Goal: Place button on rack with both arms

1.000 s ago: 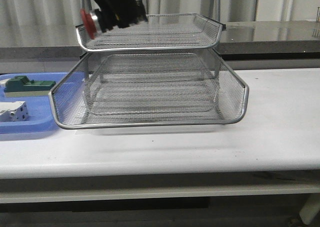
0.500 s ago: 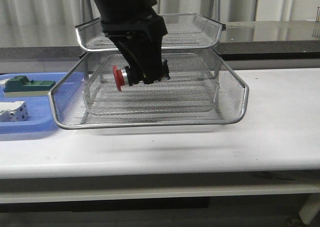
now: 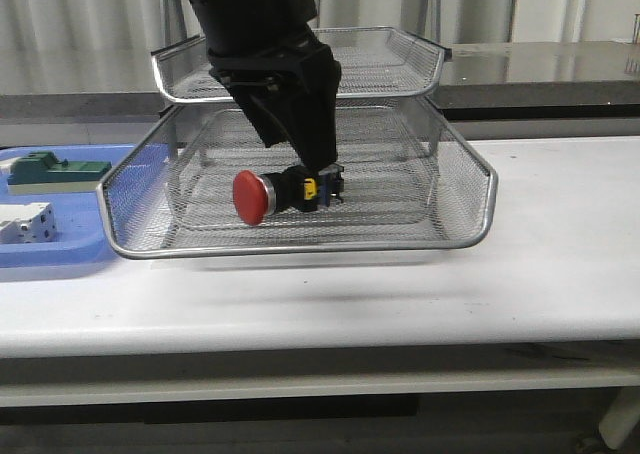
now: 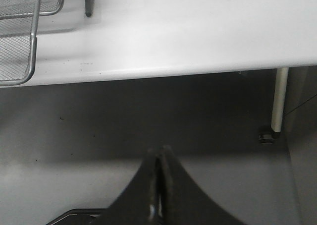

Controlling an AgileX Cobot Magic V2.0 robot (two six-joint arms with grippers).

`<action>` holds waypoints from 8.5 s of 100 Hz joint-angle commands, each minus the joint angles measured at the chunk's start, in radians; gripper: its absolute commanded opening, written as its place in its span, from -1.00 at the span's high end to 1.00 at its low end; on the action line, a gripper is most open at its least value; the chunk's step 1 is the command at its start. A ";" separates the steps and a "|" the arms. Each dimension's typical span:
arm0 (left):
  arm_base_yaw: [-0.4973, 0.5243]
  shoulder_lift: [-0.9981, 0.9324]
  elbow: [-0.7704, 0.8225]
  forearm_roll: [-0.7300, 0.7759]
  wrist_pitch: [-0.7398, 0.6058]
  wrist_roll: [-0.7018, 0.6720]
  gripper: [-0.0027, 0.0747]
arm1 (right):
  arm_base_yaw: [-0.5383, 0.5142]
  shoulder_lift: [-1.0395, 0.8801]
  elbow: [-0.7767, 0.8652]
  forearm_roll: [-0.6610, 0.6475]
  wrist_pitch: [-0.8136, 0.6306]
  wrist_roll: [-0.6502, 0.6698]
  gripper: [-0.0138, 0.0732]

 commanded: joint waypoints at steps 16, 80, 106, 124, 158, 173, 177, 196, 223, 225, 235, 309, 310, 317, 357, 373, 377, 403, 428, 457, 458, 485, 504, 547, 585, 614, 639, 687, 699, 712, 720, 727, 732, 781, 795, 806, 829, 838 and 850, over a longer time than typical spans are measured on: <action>-0.007 -0.069 -0.034 -0.017 -0.024 -0.033 -0.31 | 0.001 0.001 -0.034 -0.013 -0.049 0.000 0.84; 0.114 -0.325 -0.050 -0.029 0.075 -0.129 -0.30 | 0.001 0.001 -0.034 -0.013 -0.049 0.000 0.84; 0.274 -0.481 0.139 -0.047 -0.037 -0.142 -0.30 | 0.001 0.001 -0.034 -0.013 -0.049 0.000 0.84; 0.386 -0.642 0.371 -0.096 -0.202 -0.154 -0.30 | 0.001 0.001 -0.034 -0.013 -0.049 0.000 0.84; 0.523 -0.993 0.820 -0.156 -0.556 -0.167 -0.30 | 0.001 0.001 -0.034 -0.013 -0.049 0.000 0.84; 0.532 -1.144 0.986 -0.167 -0.678 -0.167 -0.30 | 0.001 0.001 -0.034 -0.013 -0.049 0.000 0.84; 0.532 -1.186 1.017 -0.167 -0.701 -0.167 -0.30 | 0.001 0.001 -0.034 -0.013 -0.049 0.000 0.84; 0.532 -1.354 1.155 -0.167 -0.775 -0.167 -0.30 | 0.001 0.001 -0.034 -0.013 -0.049 0.000 0.84; 0.532 -1.543 1.270 -0.167 -0.897 -0.167 -0.30 | 0.001 0.001 -0.034 -0.013 -0.049 0.000 0.84; 0.532 -1.550 1.276 -0.167 -0.904 -0.167 -0.30 | 0.001 0.001 -0.034 -0.013 -0.049 0.000 0.84; 0.532 -1.592 1.300 -0.167 -0.942 -0.167 -0.30 | 0.001 0.001 -0.034 -0.013 -0.049 0.000 0.84; 0.532 -1.605 1.312 -0.171 -0.998 -0.167 0.23 | 0.001 0.001 -0.034 -0.013 -0.049 0.000 0.84; 0.532 -1.605 1.312 -0.171 -0.998 -0.167 0.26 | 0.001 0.001 -0.034 -0.013 -0.049 0.000 0.84; 0.532 -1.605 1.312 -0.171 -0.998 -0.167 0.43 | 0.001 0.001 -0.034 -0.013 -0.049 0.000 0.84; 0.532 -1.605 1.312 -0.171 -0.996 -0.167 0.92 | 0.001 0.001 -0.034 -0.013 -0.049 0.000 0.84; 0.532 -1.605 1.312 -0.171 -0.996 -0.167 0.92 | 0.001 0.001 -0.034 -0.013 -0.049 0.000 0.84; 0.532 -1.605 1.312 -0.171 -0.996 -0.167 0.92 | 0.001 0.001 -0.034 -0.013 -0.049 0.000 0.84; 0.532 -1.605 1.312 -0.171 -0.996 -0.167 0.92 | 0.001 0.001 -0.034 0.046 -0.066 0.000 0.84; 0.532 -1.605 1.312 -0.171 -0.996 -0.167 0.92 | 0.001 0.083 -0.034 0.228 -0.107 -0.058 0.84; 0.532 -1.605 1.312 -0.171 -0.996 -0.167 0.92 | 0.031 0.286 -0.034 0.428 -0.179 -0.229 0.84; 0.532 -1.605 1.312 -0.171 -0.996 -0.167 0.92 | 0.034 0.296 -0.034 0.432 -0.182 -0.234 0.84; 0.532 -1.605 1.312 -0.171 -0.996 -0.167 0.92 | 0.211 0.489 -0.035 0.434 -0.314 -0.237 0.84; 0.532 -1.605 1.312 -0.171 -0.996 -0.167 0.92 | 0.341 0.629 -0.037 0.434 -0.415 -0.237 0.84; 0.532 -1.605 1.312 -0.171 -0.996 -0.167 0.92 | 0.514 0.897 -0.150 0.418 -0.486 -0.237 0.84; 0.532 -1.605 1.312 -0.171 -0.996 -0.167 0.92 | 0.557 1.050 -0.275 0.358 -0.485 -0.237 0.84; 0.532 -1.605 1.312 -0.171 -0.996 -0.167 0.92 | 0.556 1.062 -0.336 0.224 -0.500 -0.237 0.84; 0.532 -1.605 1.312 -0.171 -0.996 -0.167 0.92 | 0.556 1.134 -0.420 0.129 -0.489 -0.237 0.84; 0.532 -1.605 1.312 -0.171 -0.996 -0.167 0.92 | 0.437 1.257 -0.639 0.026 -0.495 -0.237 0.84; 0.532 -1.605 1.312 -0.171 -0.996 -0.167 0.92 | 0.403 1.286 -0.693 0.021 -0.487 -0.237 0.84; 0.532 -1.605 1.312 -0.171 -0.996 -0.167 0.92 | 0.388 1.294 -0.712 0.021 -0.484 -0.237 0.84; 0.532 -1.605 1.312 -0.171 -0.996 -0.167 0.92 | 0.385 1.294 -0.713 0.021 -0.477 -0.237 0.84; 0.532 -1.605 1.312 -0.171 -0.996 -0.167 0.92 | 0.385 1.294 -0.713 0.021 -0.471 -0.237 0.84; 0.532 -1.605 1.312 -0.171 -0.996 -0.167 0.92 | 0.385 1.294 -0.713 0.021 -0.471 -0.237 0.84; 0.532 -1.605 1.312 -0.171 -0.996 -0.167 0.92 | 0.391 1.178 -0.709 0.027 -0.313 -0.221 0.84; 0.532 -1.605 1.312 -0.171 -0.996 -0.167 0.92 | 0.379 1.104 -0.701 0.027 -0.273 -0.221 0.84; 0.532 -1.605 1.312 -0.171 -0.996 -0.167 0.92 | 0.358 1.033 -0.670 0.025 -0.285 -0.220 0.84; 0.532 -1.605 1.312 -0.171 -0.996 -0.167 0.92 | 0.245 0.868 -0.524 -0.002 -0.346 -0.166 0.84; 0.532 -1.605 1.312 -0.171 -0.996 -0.167 0.92 | 0.194 0.783 -0.445 -0.016 -0.383 -0.132 0.84; 0.532 -1.605 1.312 -0.171 -0.996 -0.167 0.92 | 0.135 0.653 -0.314 -0.029 -0.453 -0.093 0.84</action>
